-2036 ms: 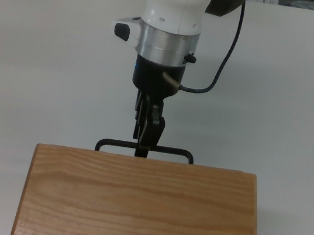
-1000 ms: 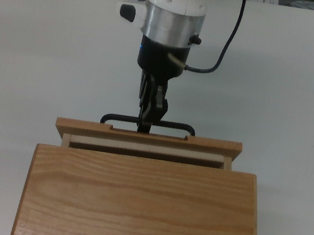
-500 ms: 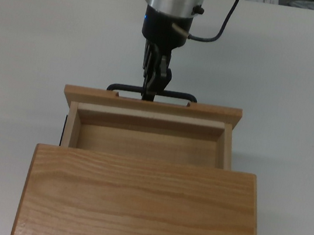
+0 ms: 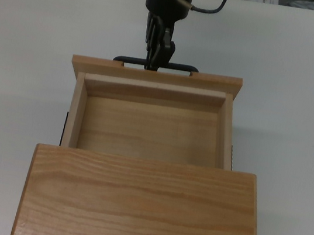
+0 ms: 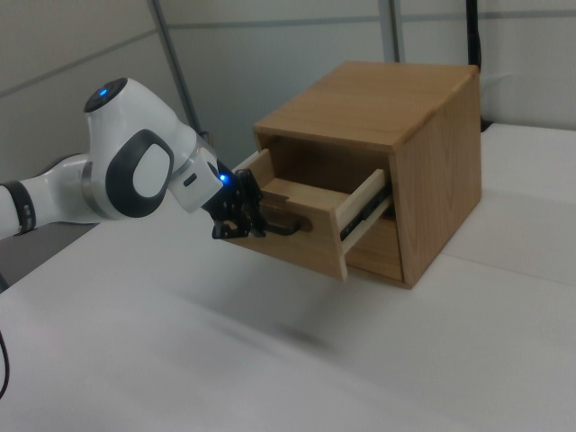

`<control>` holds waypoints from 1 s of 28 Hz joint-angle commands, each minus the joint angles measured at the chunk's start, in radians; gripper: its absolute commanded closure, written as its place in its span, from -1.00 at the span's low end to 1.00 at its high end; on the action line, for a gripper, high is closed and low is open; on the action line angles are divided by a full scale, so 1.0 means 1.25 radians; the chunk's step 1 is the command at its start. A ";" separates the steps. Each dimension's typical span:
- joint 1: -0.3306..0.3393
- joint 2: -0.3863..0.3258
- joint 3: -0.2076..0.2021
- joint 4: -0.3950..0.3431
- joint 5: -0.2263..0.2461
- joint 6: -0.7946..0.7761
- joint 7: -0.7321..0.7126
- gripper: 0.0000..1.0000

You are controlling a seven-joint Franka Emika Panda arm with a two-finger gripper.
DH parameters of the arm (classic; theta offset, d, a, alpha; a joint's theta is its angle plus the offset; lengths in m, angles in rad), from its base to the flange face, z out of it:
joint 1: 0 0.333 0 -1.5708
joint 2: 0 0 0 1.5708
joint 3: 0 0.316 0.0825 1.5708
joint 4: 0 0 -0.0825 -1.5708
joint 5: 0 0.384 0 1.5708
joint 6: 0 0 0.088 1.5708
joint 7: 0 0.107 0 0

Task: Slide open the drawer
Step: 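Pull the handle outward, sliding the upper drawer out of the cabinet, then open the gripper to release the black handle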

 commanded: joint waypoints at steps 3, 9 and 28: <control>0.006 -0.084 -0.005 -0.087 -0.012 -0.036 -0.018 1.00; 0.017 -0.124 -0.005 -0.125 -0.008 -0.047 -0.035 1.00; 0.022 -0.186 -0.007 -0.170 -0.006 -0.083 -0.061 1.00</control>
